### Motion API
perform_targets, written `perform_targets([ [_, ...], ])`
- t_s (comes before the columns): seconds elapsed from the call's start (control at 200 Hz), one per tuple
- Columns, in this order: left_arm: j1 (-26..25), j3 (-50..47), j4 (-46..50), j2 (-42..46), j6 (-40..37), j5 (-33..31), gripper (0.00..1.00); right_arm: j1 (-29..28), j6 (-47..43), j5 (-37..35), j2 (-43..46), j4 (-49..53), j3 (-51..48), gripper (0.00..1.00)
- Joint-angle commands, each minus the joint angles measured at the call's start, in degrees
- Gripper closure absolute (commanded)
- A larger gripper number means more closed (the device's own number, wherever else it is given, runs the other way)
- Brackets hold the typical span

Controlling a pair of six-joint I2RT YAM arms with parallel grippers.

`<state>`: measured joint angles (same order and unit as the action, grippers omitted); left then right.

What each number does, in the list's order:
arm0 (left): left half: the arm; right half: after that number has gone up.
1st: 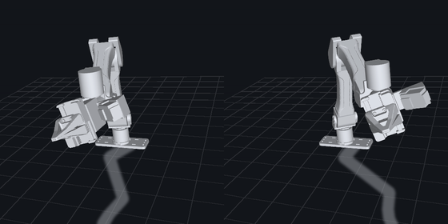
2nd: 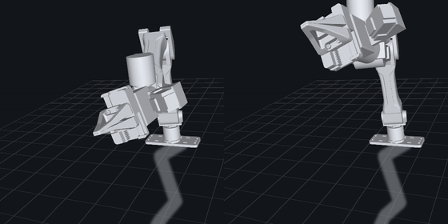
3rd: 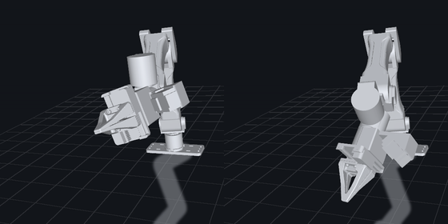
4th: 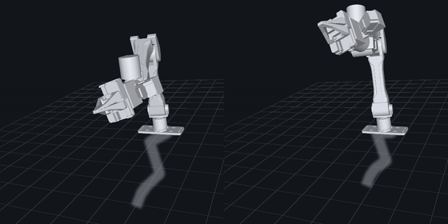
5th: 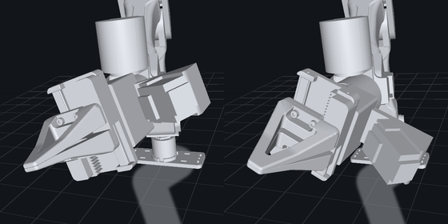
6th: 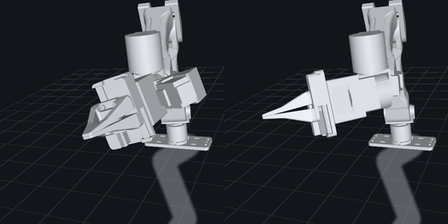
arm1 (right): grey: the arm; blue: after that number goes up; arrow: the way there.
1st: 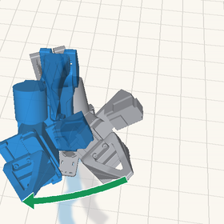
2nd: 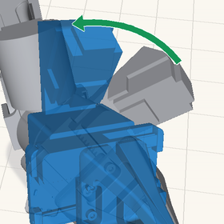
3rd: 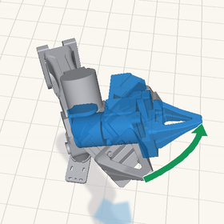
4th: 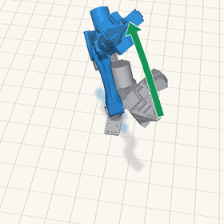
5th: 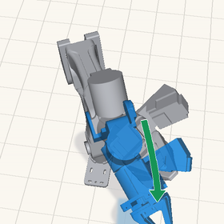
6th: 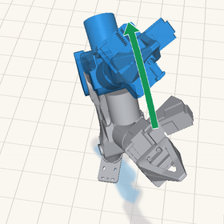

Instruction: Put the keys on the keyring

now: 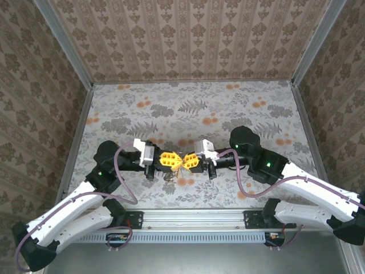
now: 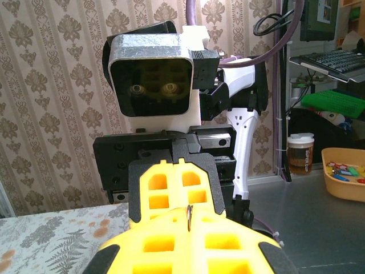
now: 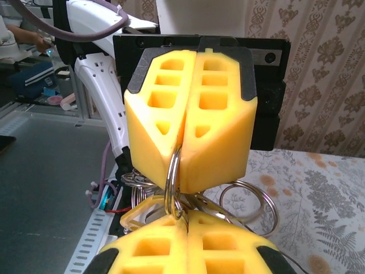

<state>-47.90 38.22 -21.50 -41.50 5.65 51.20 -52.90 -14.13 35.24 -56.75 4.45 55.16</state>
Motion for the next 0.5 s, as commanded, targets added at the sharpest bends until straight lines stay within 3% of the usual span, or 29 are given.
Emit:
perform_targets([
  [0.0, -0.08, 0.98, -3.35, -0.58, 1.20, 1.35, 1.00, -0.09, 0.97, 1.54, -1.12, -1.12, 0.83, 1.00],
  [0.39, -0.28, 1.22, -3.92, -1.29, 1.74, 2.42, 1.00, -0.07, 3.57, 4.04, -5.28, 0.23, 5.16, 1.00],
  [0.495, -0.29, 1.40, -3.45, -1.07, 1.54, 2.46, 1.00, -0.01, 3.89, 3.42, -5.13, 0.70, 5.10, 0.89],
])
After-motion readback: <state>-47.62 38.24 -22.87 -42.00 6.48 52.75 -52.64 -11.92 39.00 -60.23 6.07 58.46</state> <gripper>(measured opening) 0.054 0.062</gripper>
